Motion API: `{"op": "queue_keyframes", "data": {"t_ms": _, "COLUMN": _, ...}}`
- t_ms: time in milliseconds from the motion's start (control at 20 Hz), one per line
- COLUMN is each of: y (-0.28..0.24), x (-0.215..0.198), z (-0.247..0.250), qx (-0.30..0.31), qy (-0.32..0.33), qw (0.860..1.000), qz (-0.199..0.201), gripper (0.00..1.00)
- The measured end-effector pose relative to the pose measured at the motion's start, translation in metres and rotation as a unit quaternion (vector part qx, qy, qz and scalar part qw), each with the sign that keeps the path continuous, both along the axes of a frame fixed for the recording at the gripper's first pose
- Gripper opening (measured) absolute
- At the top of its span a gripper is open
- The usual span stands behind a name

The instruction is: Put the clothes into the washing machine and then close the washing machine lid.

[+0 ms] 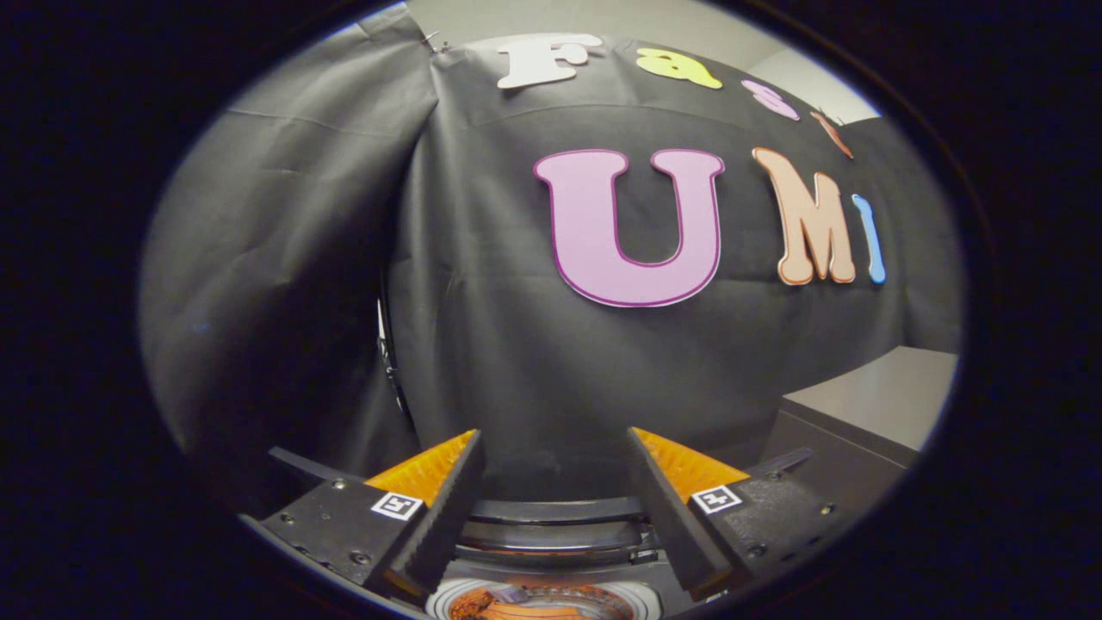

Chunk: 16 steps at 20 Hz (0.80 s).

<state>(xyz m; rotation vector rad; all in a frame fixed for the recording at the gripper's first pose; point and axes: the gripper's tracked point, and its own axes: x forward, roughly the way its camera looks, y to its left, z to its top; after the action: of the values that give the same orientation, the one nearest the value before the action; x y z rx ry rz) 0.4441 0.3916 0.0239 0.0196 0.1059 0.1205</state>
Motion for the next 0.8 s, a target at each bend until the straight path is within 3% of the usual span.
{"op": "queue_keyframes", "data": {"t_ms": 800, "y": -0.001, "x": -0.026, "z": -0.006, "qx": -0.002, "qy": -0.022, "qw": 1.000, "qz": -0.001, "gripper": 0.97}}
